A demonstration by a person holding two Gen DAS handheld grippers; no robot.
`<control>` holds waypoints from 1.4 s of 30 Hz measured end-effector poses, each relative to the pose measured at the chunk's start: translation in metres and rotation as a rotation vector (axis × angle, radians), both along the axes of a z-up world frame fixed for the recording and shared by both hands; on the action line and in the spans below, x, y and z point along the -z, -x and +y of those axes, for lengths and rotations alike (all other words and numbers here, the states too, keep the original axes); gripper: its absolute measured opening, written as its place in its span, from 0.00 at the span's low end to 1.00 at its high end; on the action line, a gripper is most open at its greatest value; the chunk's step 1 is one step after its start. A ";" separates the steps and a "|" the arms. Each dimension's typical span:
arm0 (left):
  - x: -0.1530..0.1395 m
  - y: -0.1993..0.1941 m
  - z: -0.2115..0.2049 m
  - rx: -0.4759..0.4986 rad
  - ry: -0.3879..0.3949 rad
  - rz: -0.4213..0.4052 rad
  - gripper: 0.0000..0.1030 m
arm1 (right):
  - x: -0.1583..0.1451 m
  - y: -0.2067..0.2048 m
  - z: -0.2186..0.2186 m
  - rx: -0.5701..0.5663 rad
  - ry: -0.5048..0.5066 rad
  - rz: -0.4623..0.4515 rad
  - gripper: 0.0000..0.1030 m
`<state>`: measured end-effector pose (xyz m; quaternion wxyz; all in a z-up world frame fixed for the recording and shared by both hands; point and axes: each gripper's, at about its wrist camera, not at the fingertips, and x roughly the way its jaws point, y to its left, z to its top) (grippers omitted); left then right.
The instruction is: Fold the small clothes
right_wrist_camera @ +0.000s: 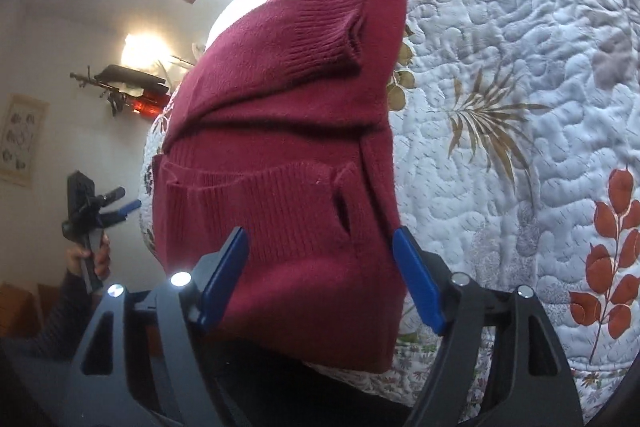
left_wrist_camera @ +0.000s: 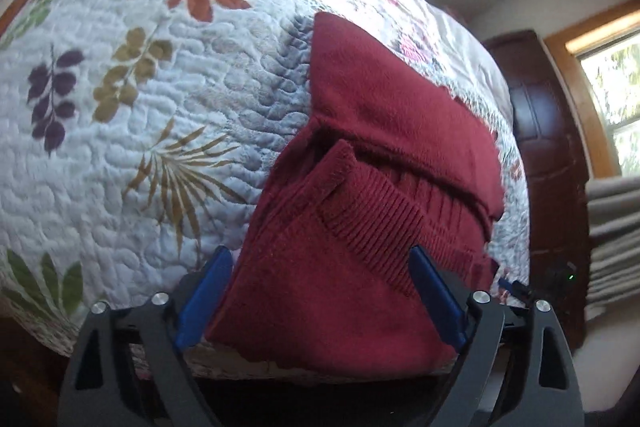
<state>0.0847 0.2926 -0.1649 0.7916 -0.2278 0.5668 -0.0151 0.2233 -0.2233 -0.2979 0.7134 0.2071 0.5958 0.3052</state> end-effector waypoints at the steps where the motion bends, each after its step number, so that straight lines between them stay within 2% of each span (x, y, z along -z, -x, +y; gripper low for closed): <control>1: 0.004 -0.009 -0.007 0.032 -0.036 0.005 0.91 | 0.000 0.001 0.001 0.003 0.013 -0.005 0.78; 6: 0.023 -0.040 -0.027 0.191 -0.162 0.034 0.90 | 0.008 0.001 0.012 0.016 0.080 0.017 0.78; 8: 0.027 -0.042 -0.037 0.265 -0.191 0.029 0.83 | 0.006 0.004 0.015 0.014 0.109 0.017 0.78; 10: 0.028 -0.041 -0.043 0.316 -0.210 0.045 0.62 | 0.007 0.001 0.020 0.009 0.146 0.019 0.78; 12: 0.023 -0.037 -0.047 0.344 -0.227 0.029 0.54 | 0.005 -0.001 0.021 0.012 0.164 0.024 0.78; 13: 0.020 -0.035 -0.048 0.353 -0.242 0.019 0.46 | 0.005 -0.003 0.021 0.016 0.168 0.022 0.78; 15: 0.015 -0.033 -0.049 0.363 -0.244 0.000 0.41 | 0.003 -0.004 0.019 0.030 0.169 0.018 0.78; 18: 0.018 -0.035 -0.045 0.381 -0.194 0.027 0.41 | 0.006 -0.008 0.019 0.040 0.164 0.027 0.78; 22: 0.021 -0.042 -0.047 0.410 -0.198 0.039 0.40 | 0.008 -0.009 0.023 0.027 0.175 0.031 0.78; 23: 0.020 -0.043 -0.051 0.419 -0.198 0.035 0.34 | 0.006 -0.009 0.023 0.023 0.180 0.031 0.78; 24: 0.018 -0.042 -0.053 0.431 -0.207 0.032 0.21 | 0.006 -0.009 0.023 0.016 0.181 0.030 0.78; 25: 0.018 -0.044 -0.057 0.439 -0.218 0.032 0.14 | 0.005 -0.009 0.025 0.008 0.183 0.026 0.78; 34: 0.009 -0.036 -0.059 0.410 -0.229 -0.018 0.10 | 0.013 -0.020 0.050 -0.087 0.221 -0.011 0.78; 35: 0.009 -0.035 -0.058 0.403 -0.227 -0.023 0.10 | 0.016 -0.022 0.051 -0.090 0.225 -0.004 0.74; 38: 0.003 -0.030 -0.056 0.387 -0.220 -0.045 0.10 | 0.018 -0.021 0.059 -0.130 0.200 0.015 0.37; 39: -0.001 -0.027 -0.055 0.381 -0.214 -0.057 0.08 | 0.017 -0.018 0.062 -0.144 0.215 0.005 0.29; 42: -0.010 -0.019 -0.048 0.348 -0.185 -0.094 0.07 | 0.016 -0.013 0.066 -0.150 0.235 -0.007 0.26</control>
